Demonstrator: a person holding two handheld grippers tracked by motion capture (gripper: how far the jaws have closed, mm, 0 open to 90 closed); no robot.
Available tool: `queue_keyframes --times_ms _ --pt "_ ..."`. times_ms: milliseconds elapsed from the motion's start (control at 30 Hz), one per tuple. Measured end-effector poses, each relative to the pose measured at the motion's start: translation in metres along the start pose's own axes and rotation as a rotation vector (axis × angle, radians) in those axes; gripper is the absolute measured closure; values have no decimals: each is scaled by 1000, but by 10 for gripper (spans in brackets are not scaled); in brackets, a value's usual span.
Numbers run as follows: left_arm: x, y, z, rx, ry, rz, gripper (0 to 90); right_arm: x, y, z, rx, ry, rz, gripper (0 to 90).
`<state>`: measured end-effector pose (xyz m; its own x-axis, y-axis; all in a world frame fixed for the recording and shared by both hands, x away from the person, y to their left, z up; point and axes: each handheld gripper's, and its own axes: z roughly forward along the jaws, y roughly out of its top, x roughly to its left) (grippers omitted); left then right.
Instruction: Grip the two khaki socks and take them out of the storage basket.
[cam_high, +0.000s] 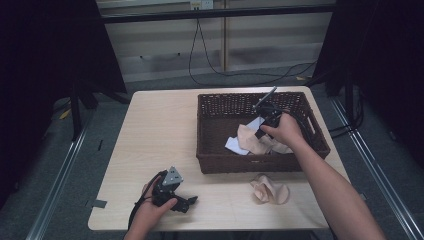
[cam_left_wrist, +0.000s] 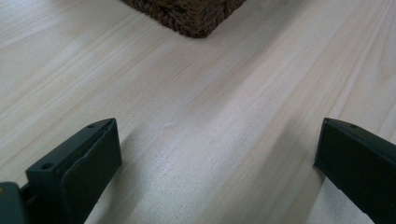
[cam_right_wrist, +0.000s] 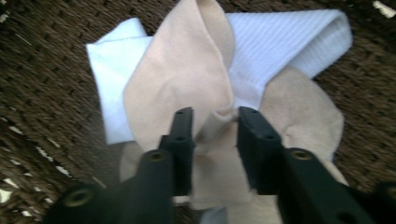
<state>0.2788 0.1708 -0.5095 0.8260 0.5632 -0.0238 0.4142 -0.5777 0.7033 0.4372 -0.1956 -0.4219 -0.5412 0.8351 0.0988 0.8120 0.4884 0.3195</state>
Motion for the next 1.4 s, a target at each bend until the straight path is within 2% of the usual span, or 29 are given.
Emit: queue_keyframes --times_ms 33,67,133,233,400,700,733,767,800,833,867,933,967,1033,1067,1167,1400 --pt "0 0 0 0 0 1 0 0 0 0 -2 3 -2 786" --pt "0 0 0 0 0 1 0 0 0 0 -2 3 -2 786" --pt "0 0 0 0 -1 0 0 0 0 -1 12 41 -6 860" --pt "0 0 0 0 0 0 0 0 -1 -4 35 41 -13 869" --pt "0 0 0 -1 0 0 0 0 -3 -14 23 62 -20 874" --pt "0 0 0 0 0 1 0 0 -4 -29 6 66 -27 879" --pt "0 0 0 0 0 0 0 1 -3 -36 6 65 -41 880" --pt "0 0 0 0 0 0 0 1 -3 -36 6 65 -41 880" --pt "0 0 0 1 0 -1 0 2 -4 -43 -3 81 -44 881" --pt "0 0 0 1 0 -1 0 2 -4 -43 -3 81 -44 881" --pt "0 0 0 4 0 1 0 3 -4 -54 7 89 -58 882" --pt "0 0 0 1 0 0 0 4 -4 -58 3 95 -59 883" --pt "0 0 0 7 -2 2 0 5 -4 -67 -3 106 -68 884" --pt "0 0 0 6 -2 2 0 5 -4 -71 -3 115 -71 884" --pt "0 0 0 6 -2 2 0 6 -5 -82 -15 126 -78 885" --pt "0 0 0 6 -2 1 0 7 -6 -93 -8 117 -89 885" --pt "0 0 0 6 -2 2 0 9 -6 -111 8 132 -99 885"
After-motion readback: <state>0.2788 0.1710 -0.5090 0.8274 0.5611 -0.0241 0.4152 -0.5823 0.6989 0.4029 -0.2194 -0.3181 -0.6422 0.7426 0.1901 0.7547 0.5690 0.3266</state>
